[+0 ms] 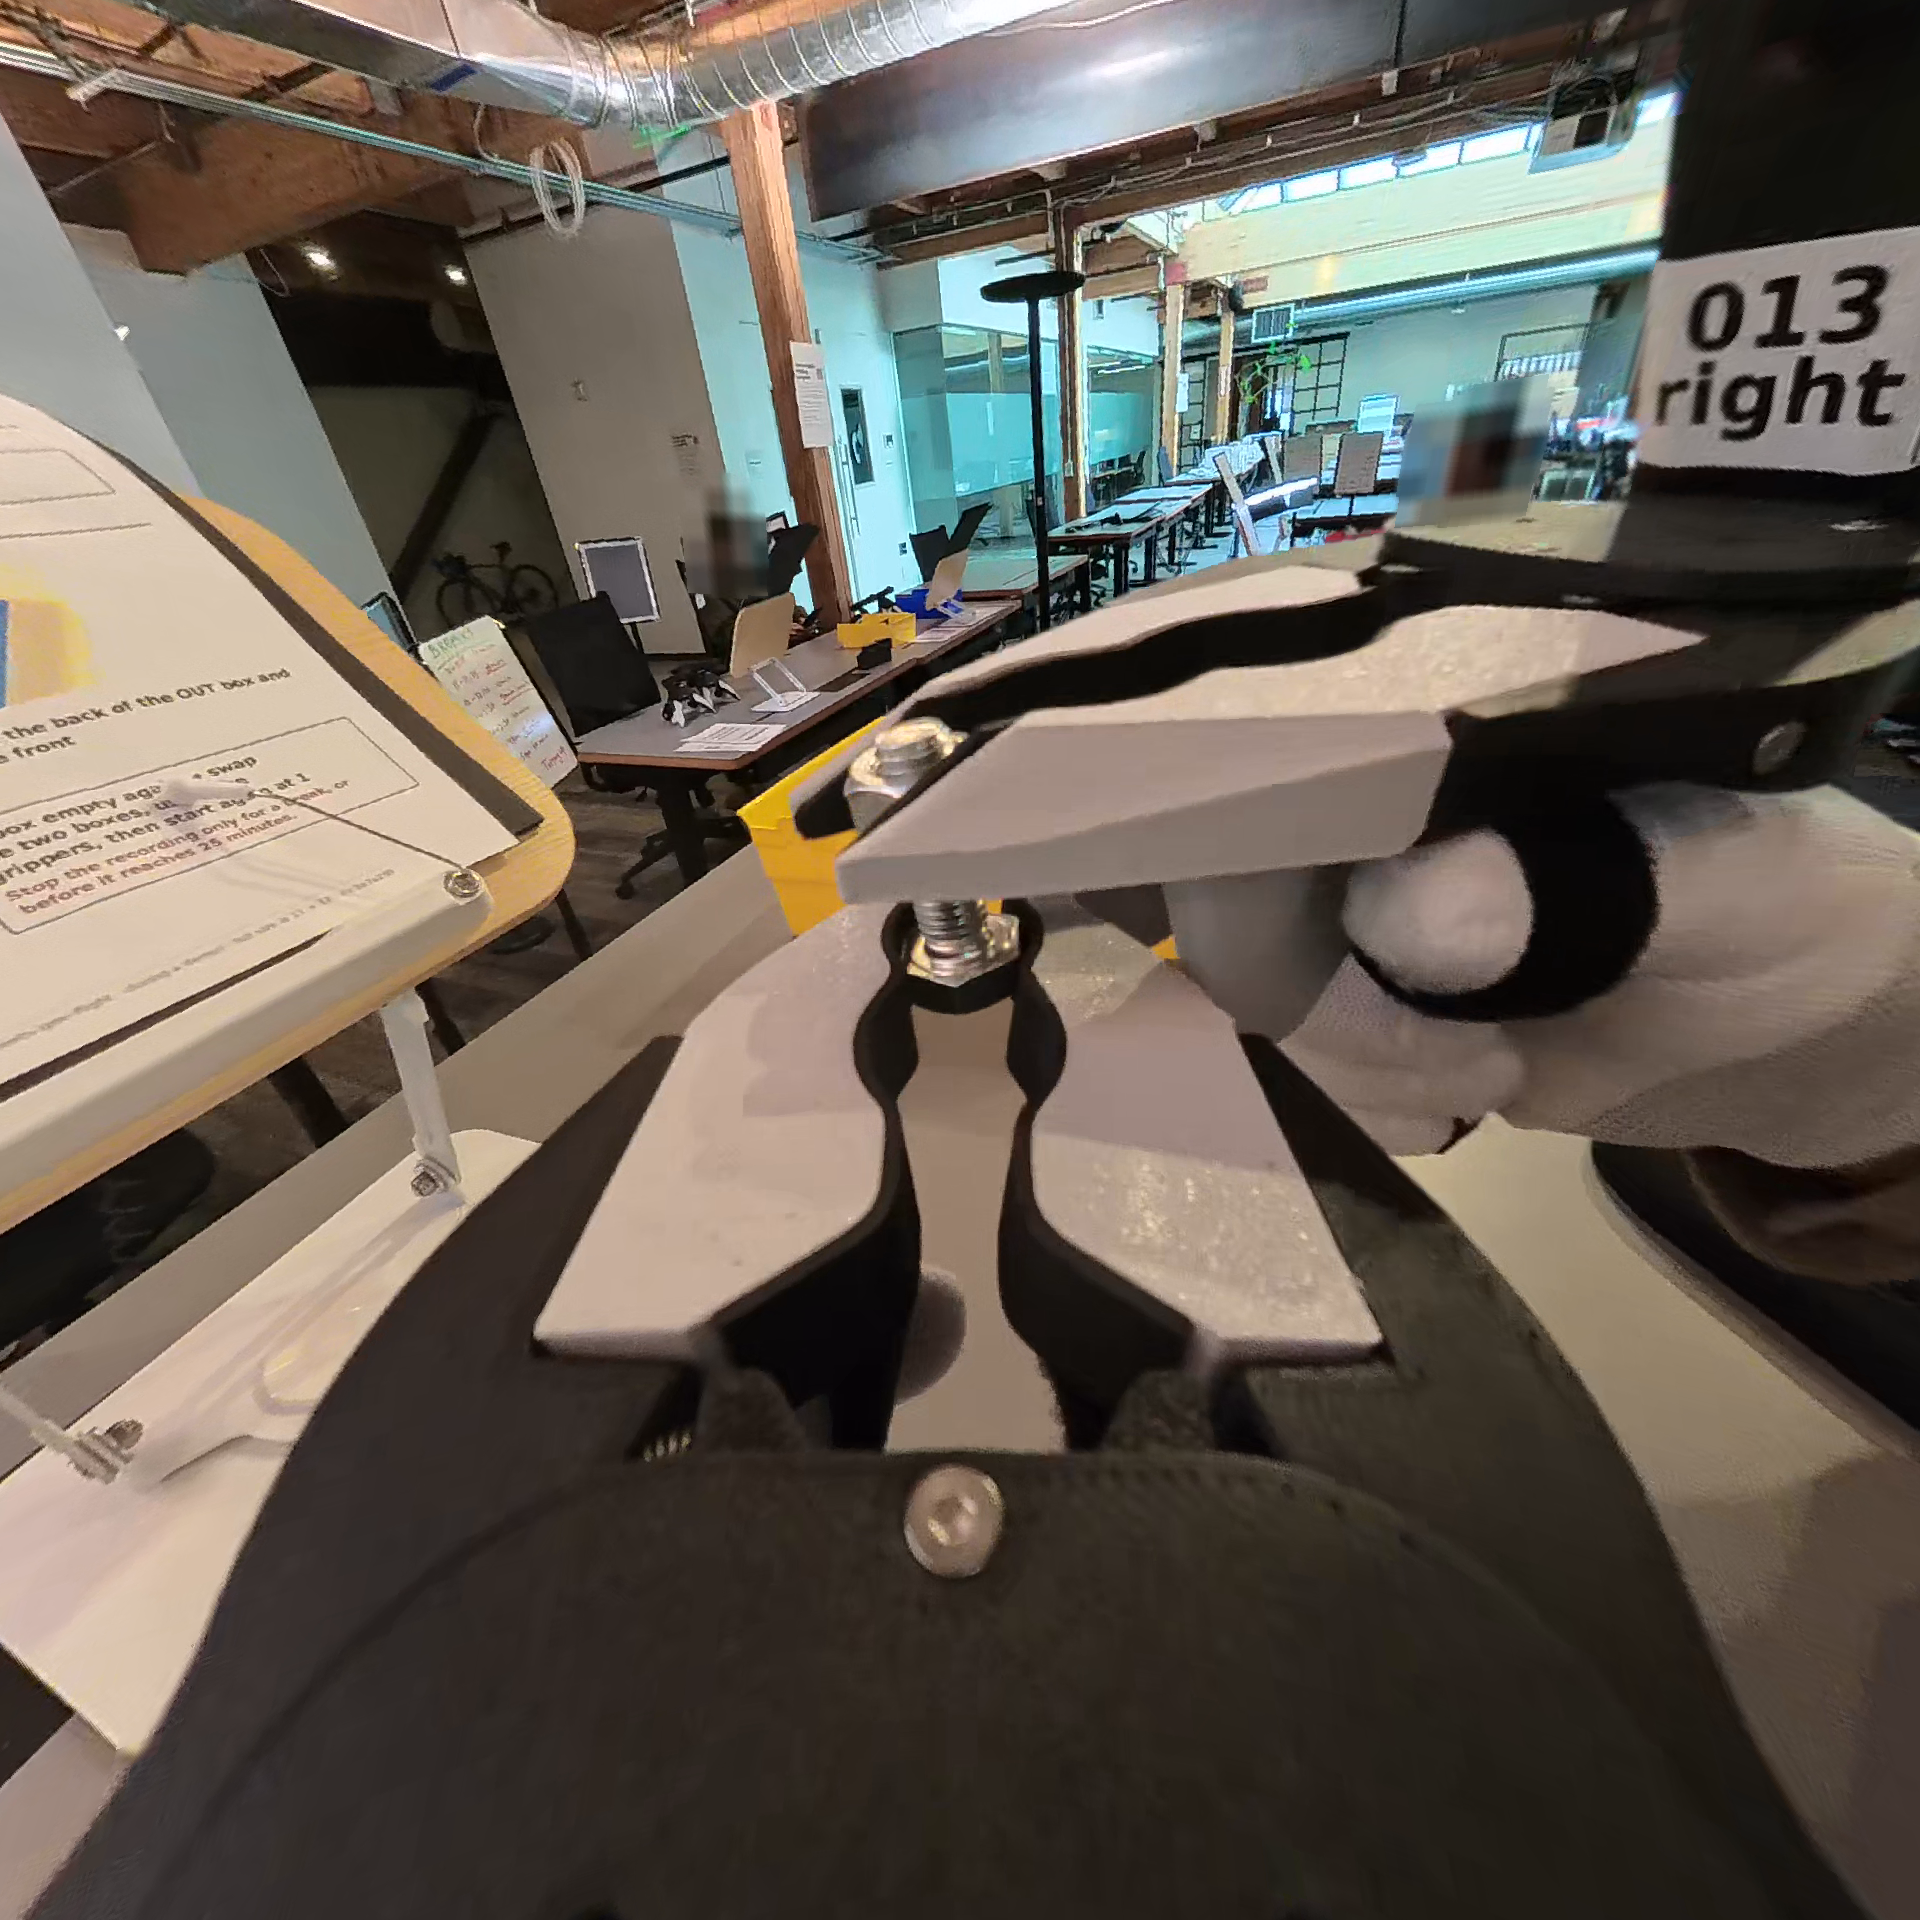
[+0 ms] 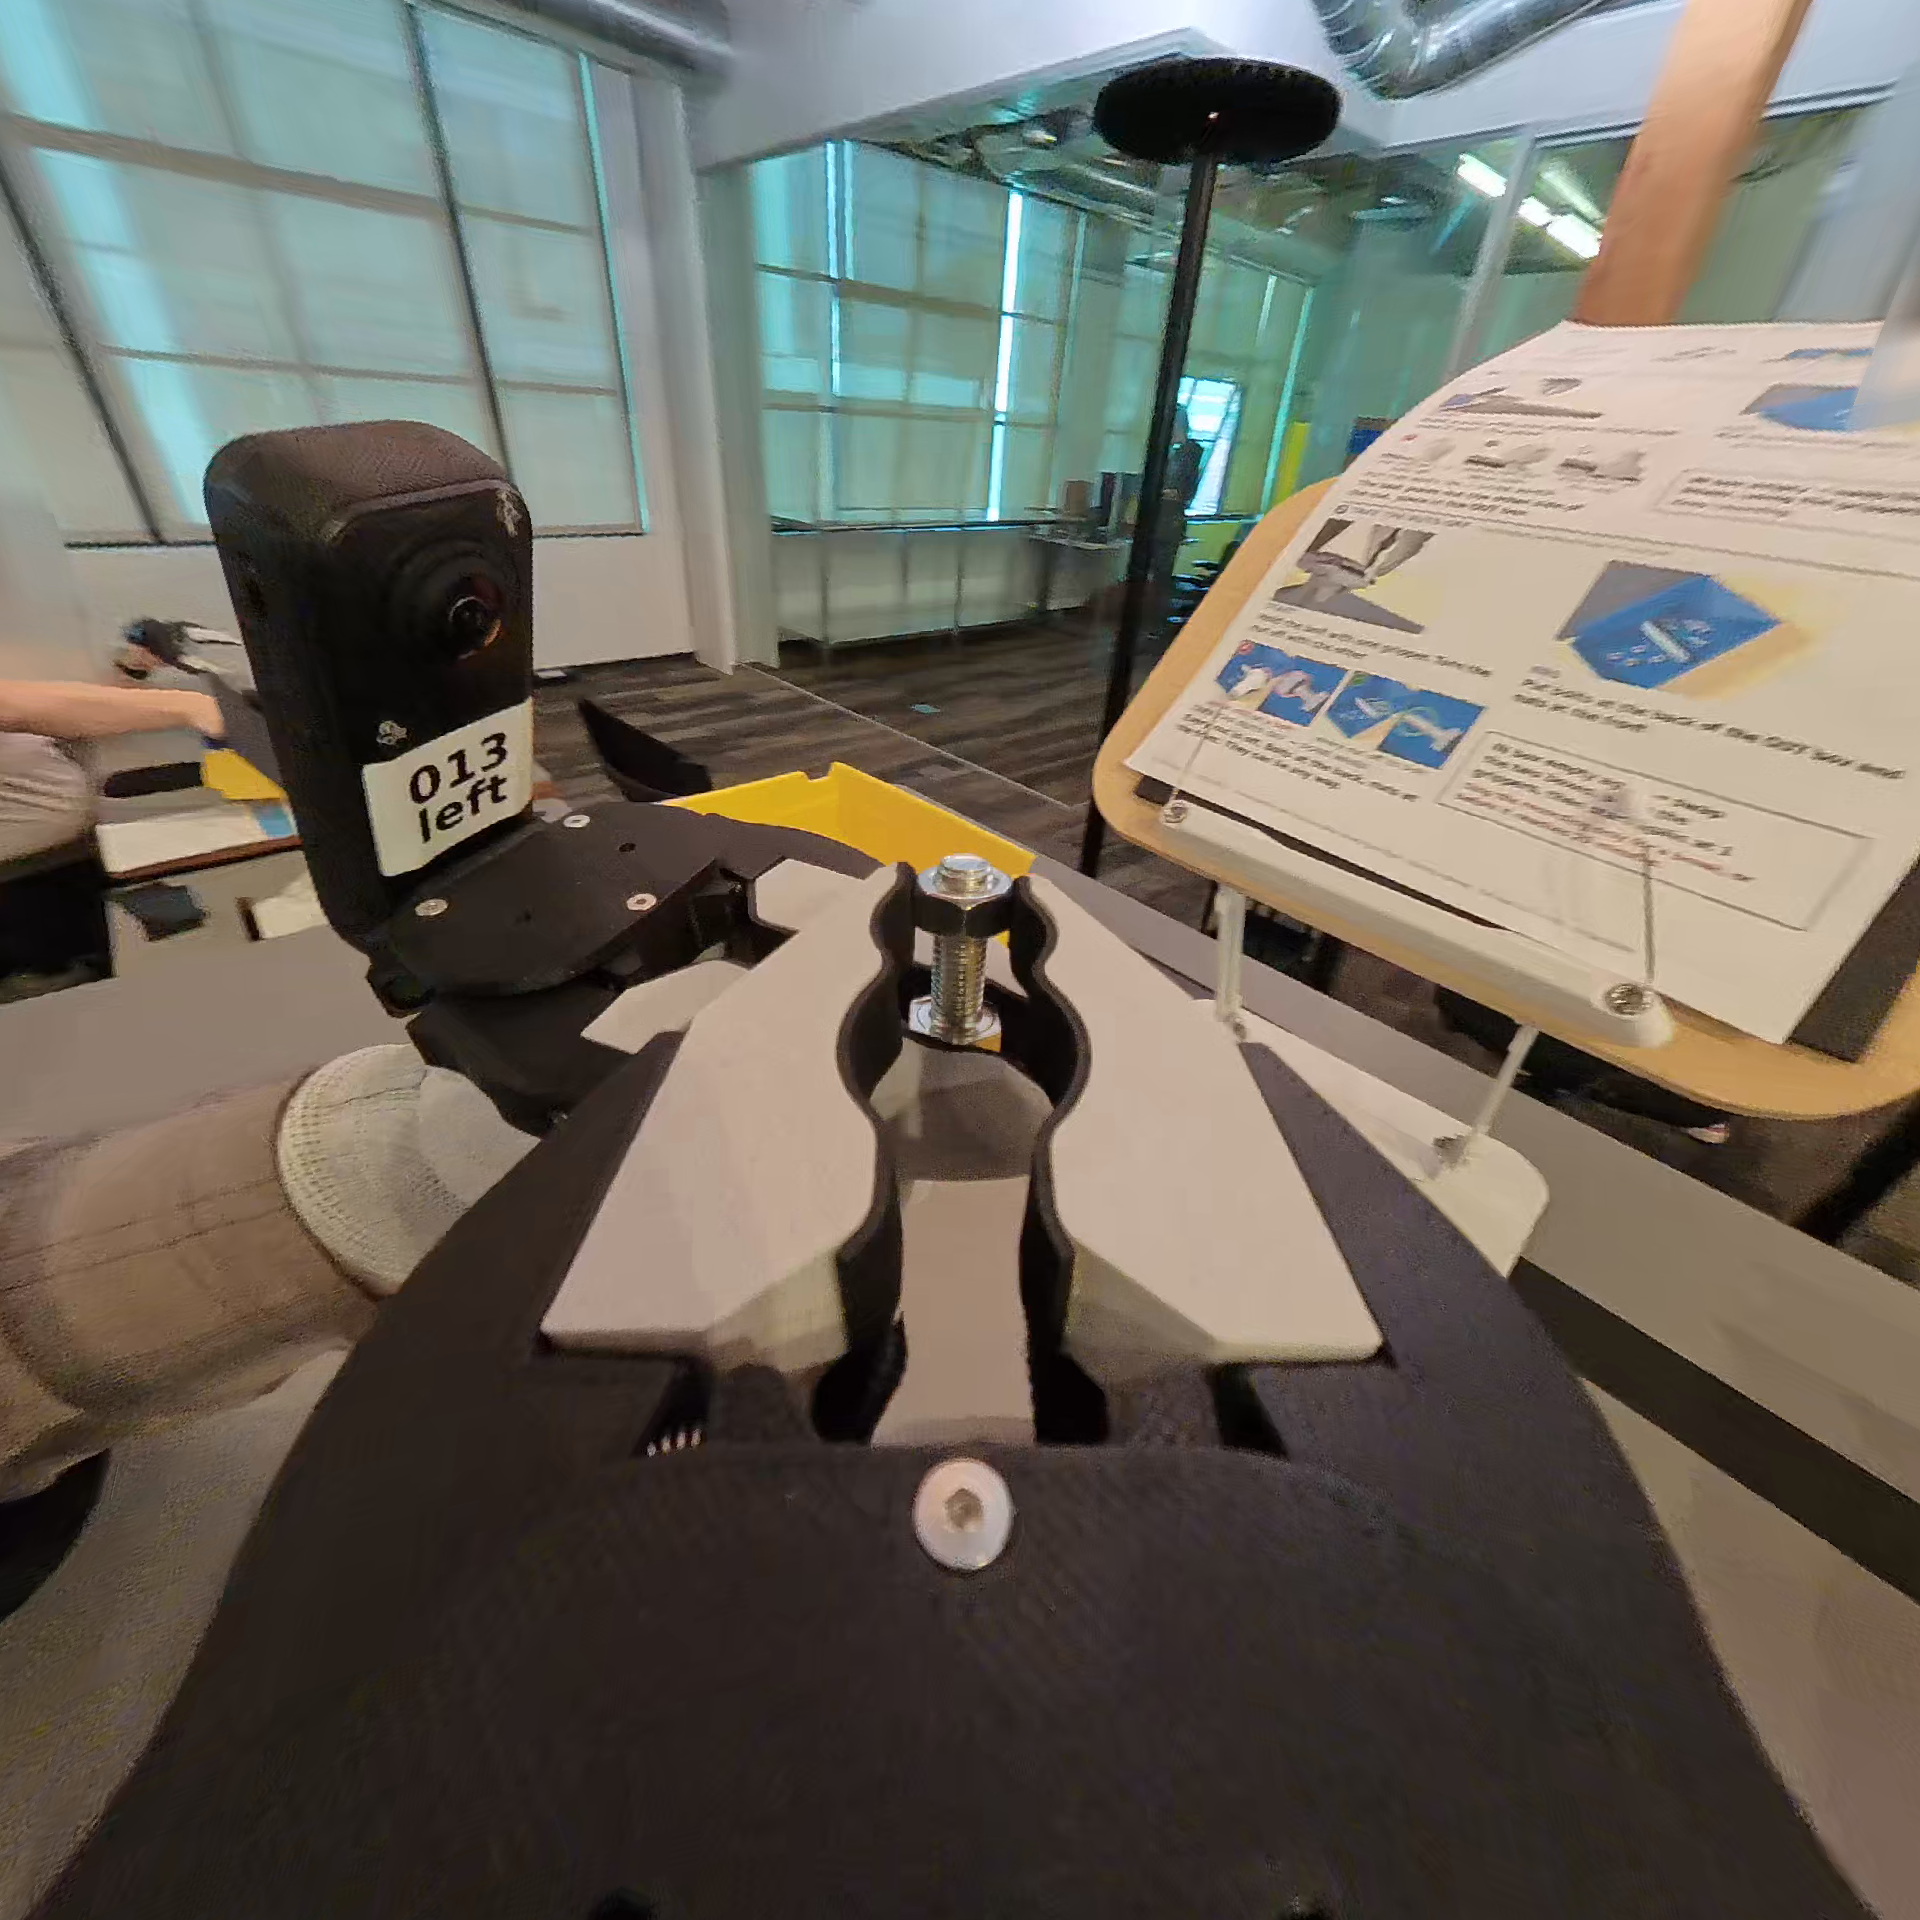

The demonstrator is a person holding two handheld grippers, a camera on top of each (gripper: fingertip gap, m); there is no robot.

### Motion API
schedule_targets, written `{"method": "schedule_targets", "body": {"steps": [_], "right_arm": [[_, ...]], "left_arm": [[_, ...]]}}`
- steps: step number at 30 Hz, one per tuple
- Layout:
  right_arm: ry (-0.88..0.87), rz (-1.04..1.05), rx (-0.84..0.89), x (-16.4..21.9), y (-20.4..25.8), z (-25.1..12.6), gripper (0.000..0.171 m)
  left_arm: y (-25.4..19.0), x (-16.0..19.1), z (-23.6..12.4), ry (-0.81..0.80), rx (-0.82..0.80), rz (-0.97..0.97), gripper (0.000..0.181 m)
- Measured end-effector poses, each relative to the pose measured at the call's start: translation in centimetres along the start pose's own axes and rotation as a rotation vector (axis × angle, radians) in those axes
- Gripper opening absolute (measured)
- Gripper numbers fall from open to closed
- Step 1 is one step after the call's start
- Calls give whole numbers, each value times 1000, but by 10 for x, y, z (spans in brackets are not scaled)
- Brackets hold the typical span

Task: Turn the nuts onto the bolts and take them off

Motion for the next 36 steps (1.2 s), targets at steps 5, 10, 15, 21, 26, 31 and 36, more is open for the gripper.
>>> {"method": "schedule_targets", "body": {"steps": [5,10,15,21,26,31,36], "right_arm": [[-19,-38,-92,-15,-2,-3,50],[-30,-1,-235,-27,-13,-6,55],[-60,83,-429,-31,-22,-7,56],[-33,127,-671,-25,-37,-2,50],[37,116,-811,-16,-37,5,29],[21,94,-794,-13,-34,10,15],[17,92,-481,-10,-27,17,15]], "left_arm": [[0,-6,-3,-15,14,-1,14],[-1,-9,-6,-19,27,2,14],[-3,-12,-7,-25,57,-13,13],[-6,-14,-9,-36,142,-25,14],[-9,-14,-9,-27,176,-19,14],[-3,-12,-10,-24,153,-33,14],[11,-9,-10,8,-29,-6,14]]}}
Point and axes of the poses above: each gripper's, where its closed fingertips meet, z out along the fingers, x out of its underside, y = z × x across the jaws, the point moved 8 cm from there along -z, back along the fingers
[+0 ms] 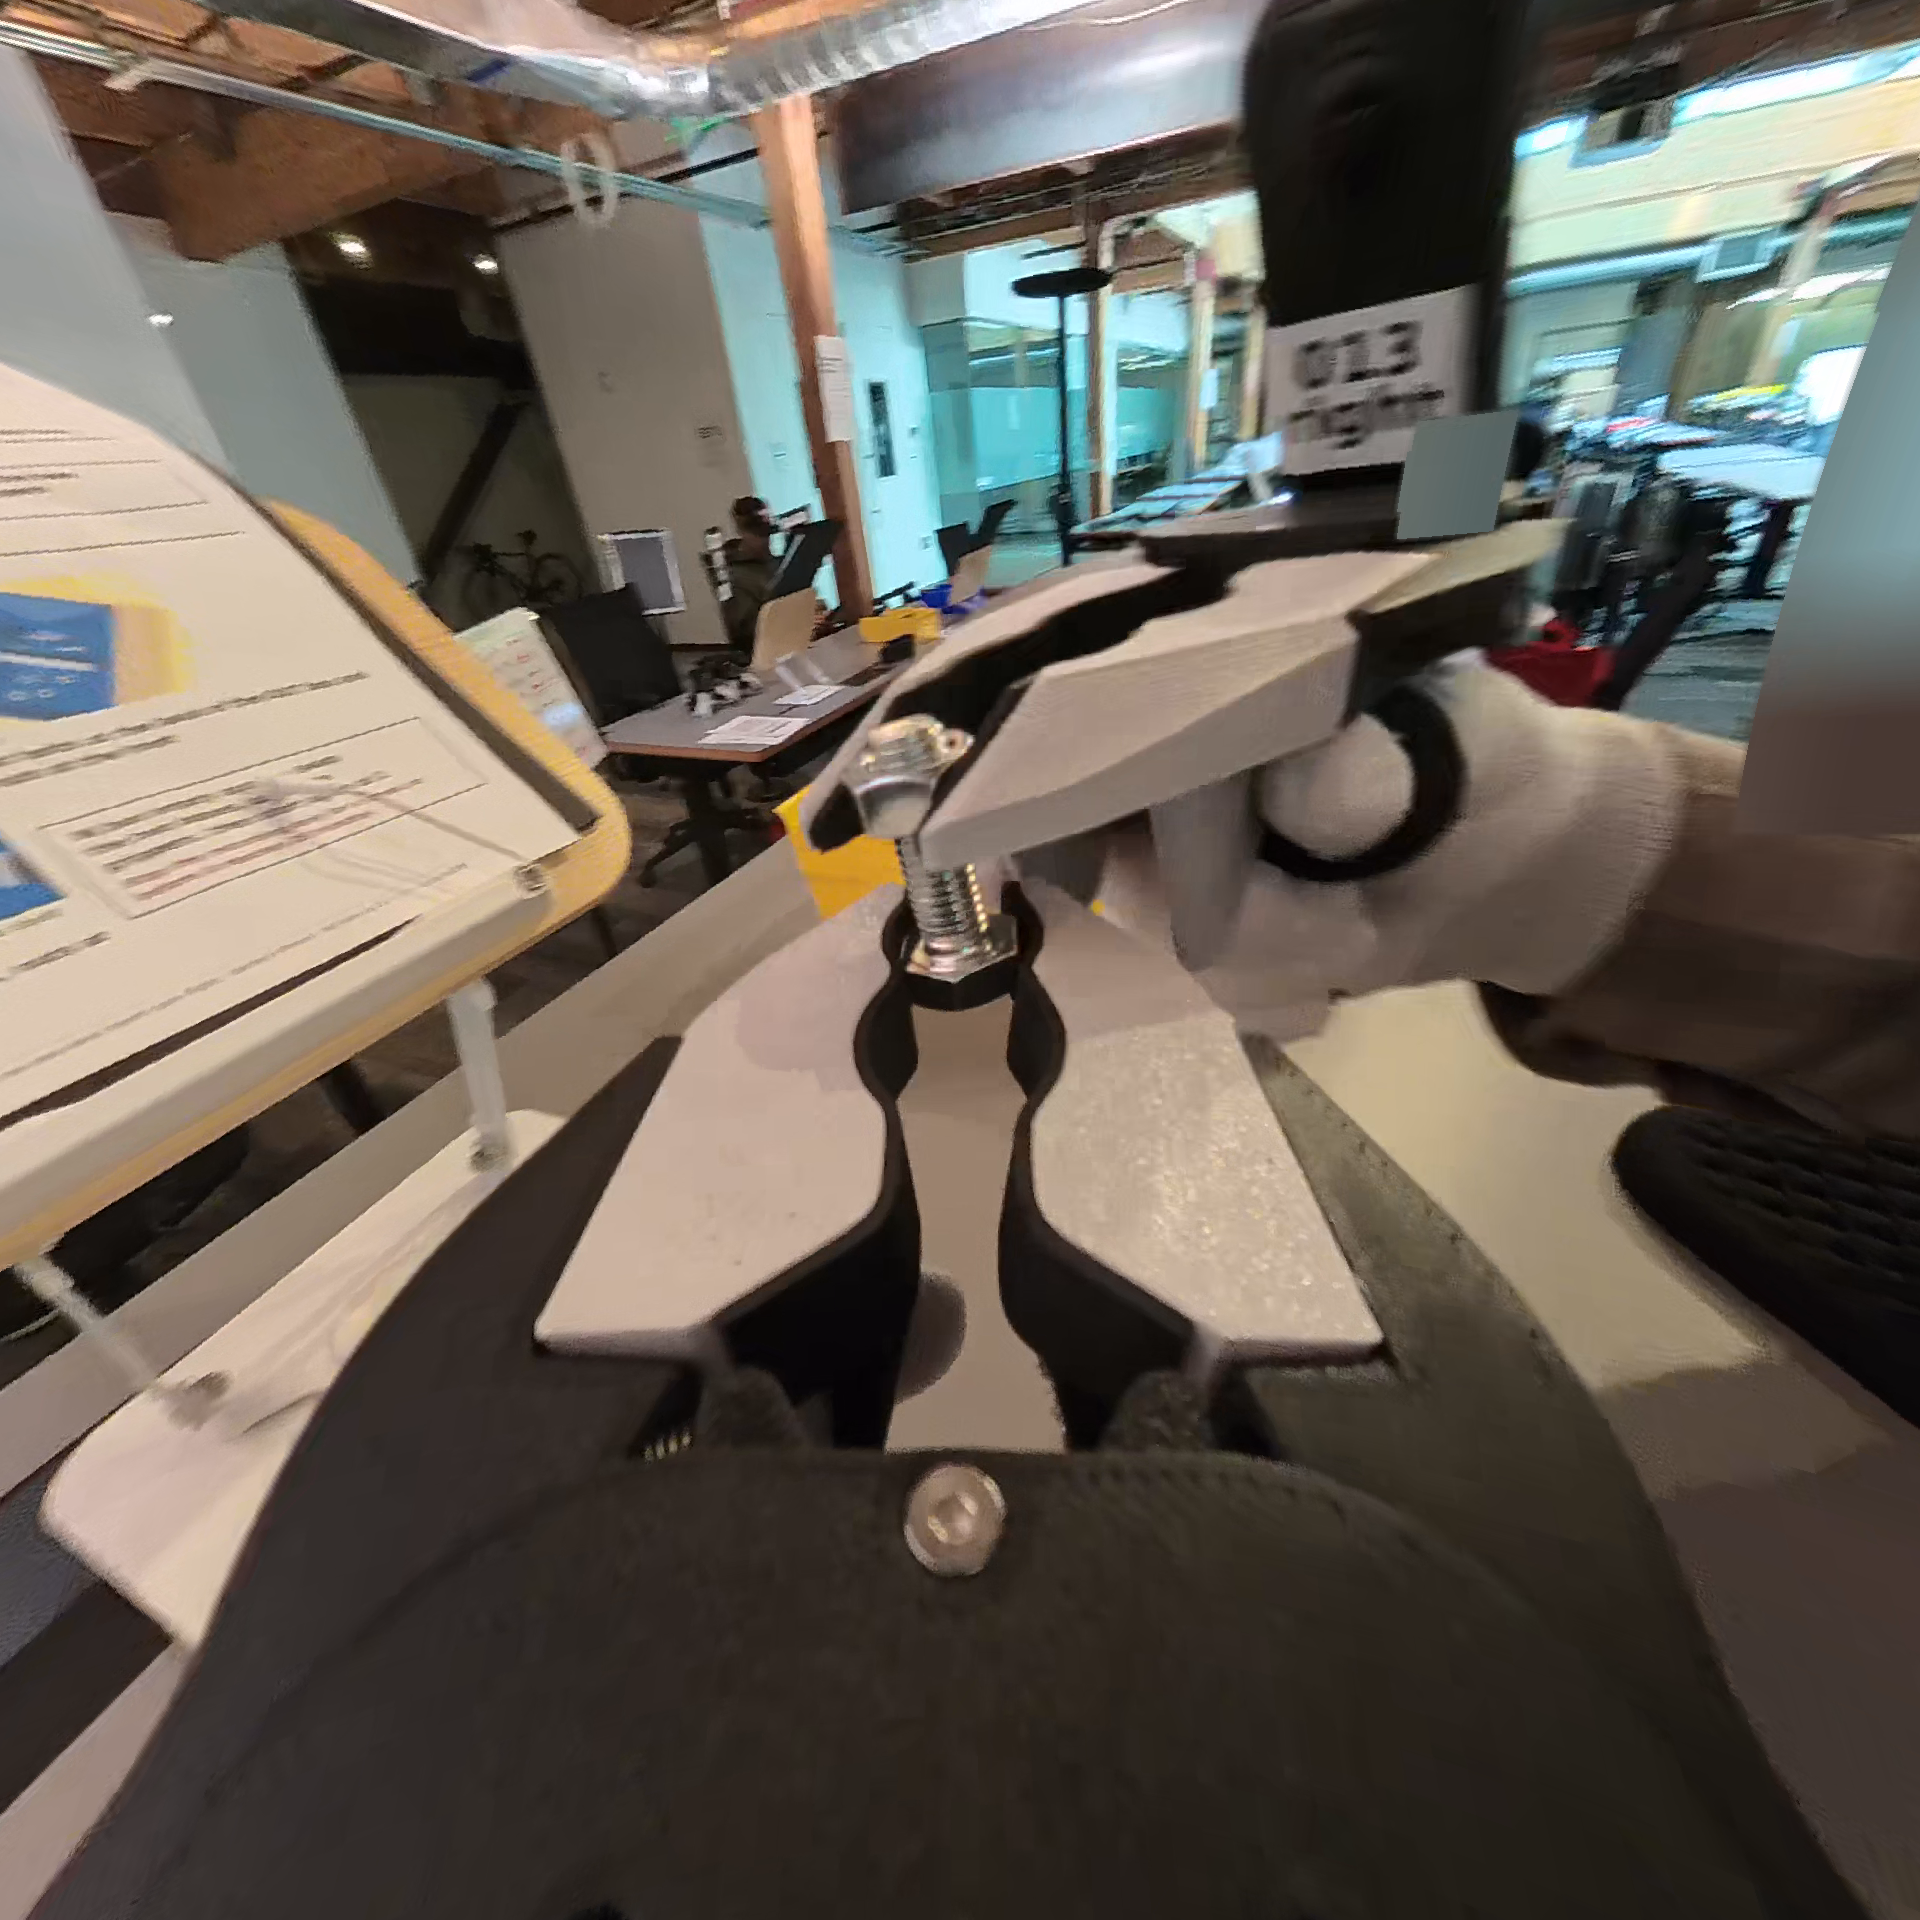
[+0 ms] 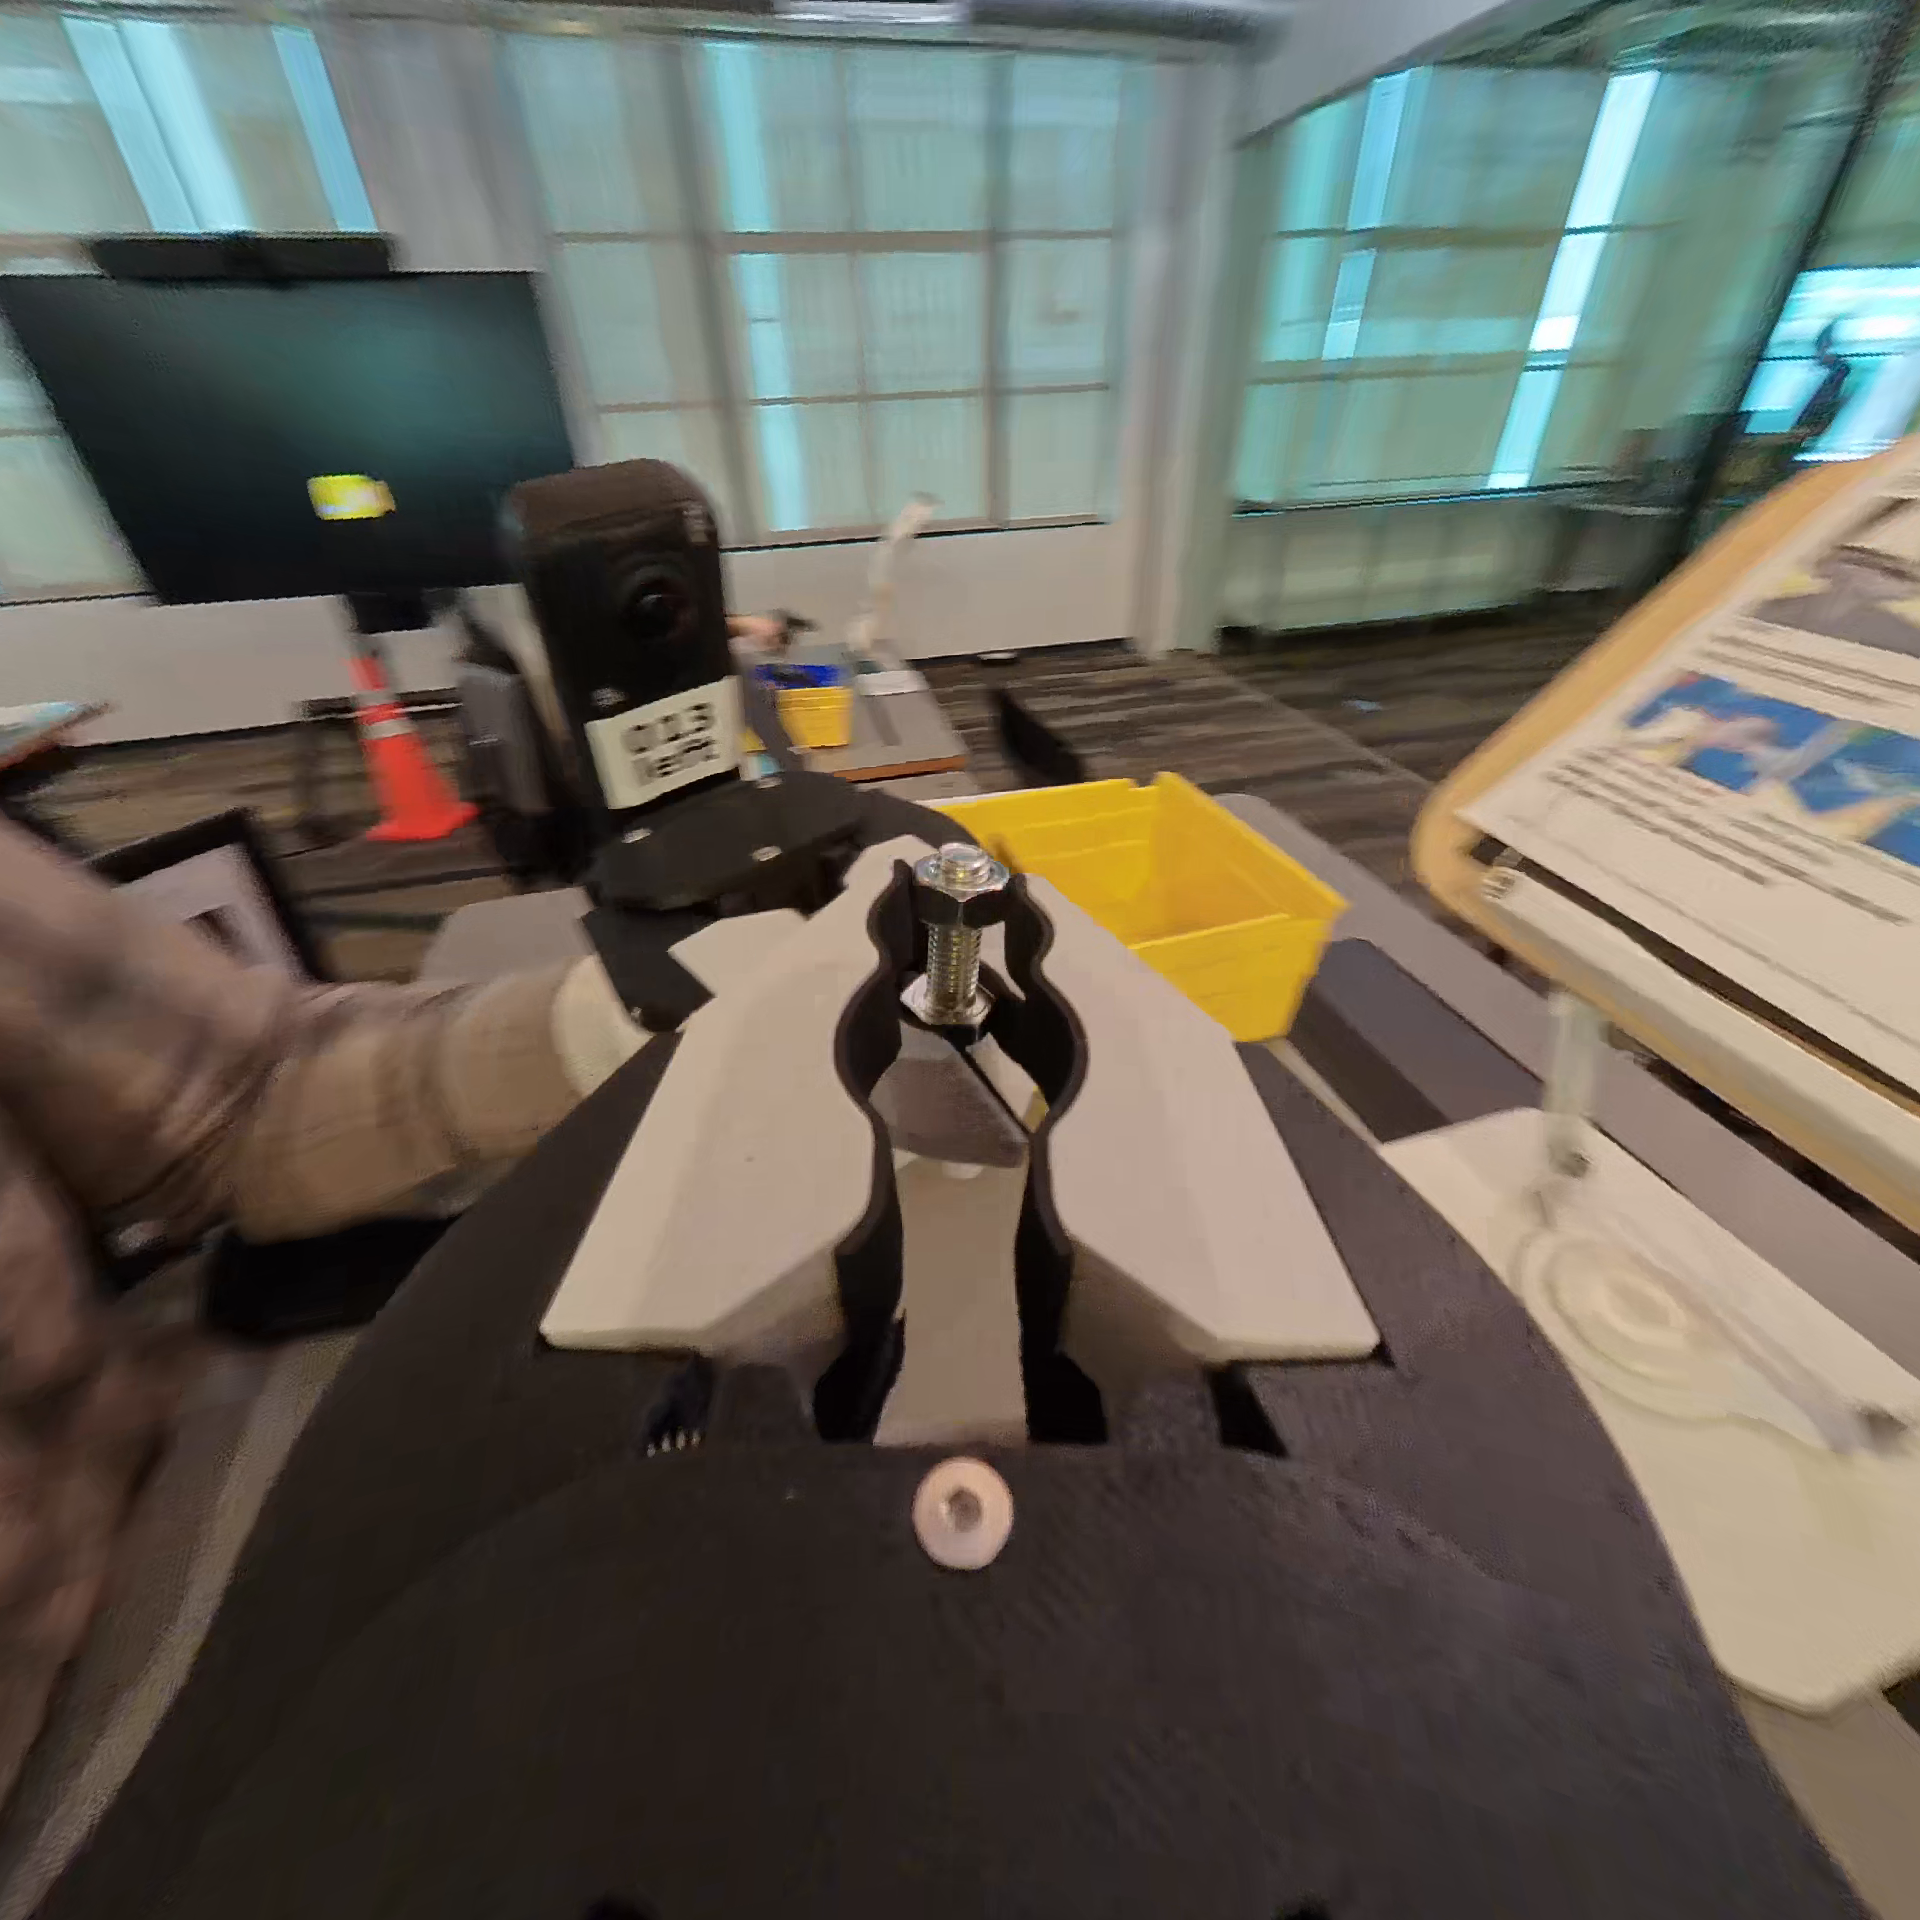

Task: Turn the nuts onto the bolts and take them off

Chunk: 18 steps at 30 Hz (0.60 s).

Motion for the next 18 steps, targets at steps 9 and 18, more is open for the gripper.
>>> {"method": "schedule_targets", "body": {"steps": [9,18], "right_arm": [[-40,-39,429,8,23,9,31],[-39,49,-94,-5,9,-12,34]], "left_arm": [[3,6,2,20,-49,26,14],[-11,-4,-1,-45,111,-7,14]]}}
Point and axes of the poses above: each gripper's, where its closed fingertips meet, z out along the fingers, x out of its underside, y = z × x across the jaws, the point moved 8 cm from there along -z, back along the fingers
